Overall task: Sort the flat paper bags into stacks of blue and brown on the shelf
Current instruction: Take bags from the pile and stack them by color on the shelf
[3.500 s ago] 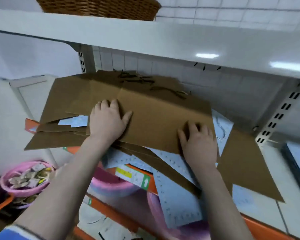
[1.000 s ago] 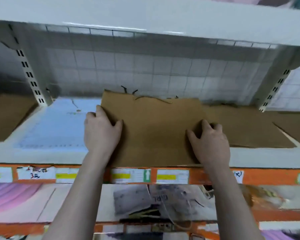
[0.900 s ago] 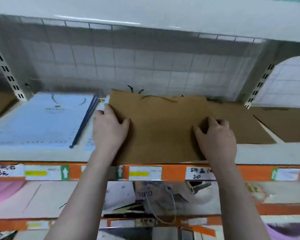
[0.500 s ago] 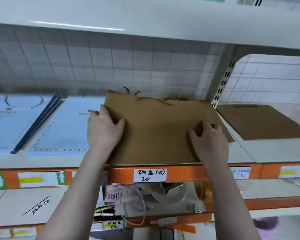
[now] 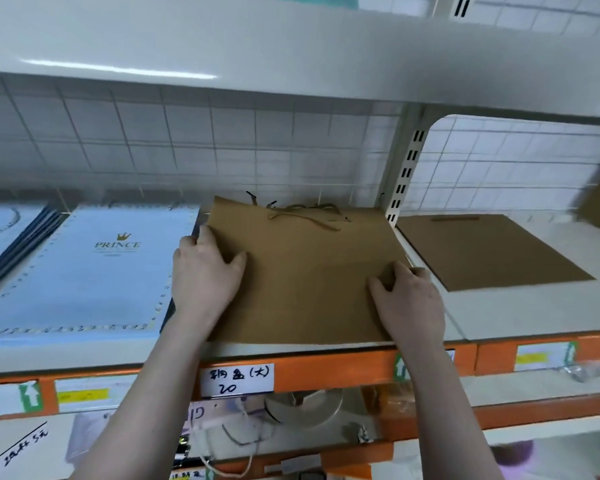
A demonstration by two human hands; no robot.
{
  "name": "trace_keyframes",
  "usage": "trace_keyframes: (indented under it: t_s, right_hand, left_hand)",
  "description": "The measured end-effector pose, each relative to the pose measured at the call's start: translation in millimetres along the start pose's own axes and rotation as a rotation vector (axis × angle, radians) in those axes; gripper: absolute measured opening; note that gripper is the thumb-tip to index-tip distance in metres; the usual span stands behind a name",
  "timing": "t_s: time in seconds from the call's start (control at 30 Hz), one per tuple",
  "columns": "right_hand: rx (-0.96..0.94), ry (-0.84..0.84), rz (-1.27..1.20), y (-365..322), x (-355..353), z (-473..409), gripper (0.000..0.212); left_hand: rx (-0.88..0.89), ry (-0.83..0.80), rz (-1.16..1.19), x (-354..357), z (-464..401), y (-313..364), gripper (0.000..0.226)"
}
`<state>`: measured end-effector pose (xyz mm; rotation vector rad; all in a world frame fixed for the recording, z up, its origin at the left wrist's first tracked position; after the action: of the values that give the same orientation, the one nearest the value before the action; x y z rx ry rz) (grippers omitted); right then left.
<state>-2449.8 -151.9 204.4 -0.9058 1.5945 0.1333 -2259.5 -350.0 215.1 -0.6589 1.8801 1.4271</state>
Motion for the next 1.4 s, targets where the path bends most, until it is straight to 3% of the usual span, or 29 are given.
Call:
trace_keyframes:
  t_s: [0.17, 0.37, 0.93, 1.4]
  right_hand:
    - [-0.049, -0.060, 0.014, 23, -2, -34, 0.033]
    - [-0.133, -0.120, 0.008, 32, 8, -59, 0.039]
    - [-0.203, -0.155, 0.192, 22, 30, -82, 0.044]
    - [-0.168, -0.186, 0.159, 18, 46, -98, 0.050]
  left_hand:
    - [-0.026, 0.037, -0.059, 25, 5, 20, 0.062]
    - [-0.099, 0.080, -0.083, 38, 8, 25, 0.048]
    - [-0.097, -0.052, -0.113, 55, -15, 19, 0.033]
    - [-0.075, -0.110, -0.260, 75, -37, 22, 0.048]
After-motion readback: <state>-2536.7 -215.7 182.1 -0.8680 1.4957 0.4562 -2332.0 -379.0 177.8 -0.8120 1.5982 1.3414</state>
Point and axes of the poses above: each hand's wrist, its own z-axis away from the middle knuckle, its own x-axis out of the palm, y = z × x, the point moved 6 cm from there along -z, towards the middle knuckle, and after that the axes turned 7 degrees about -x, right-handed, at the moved point
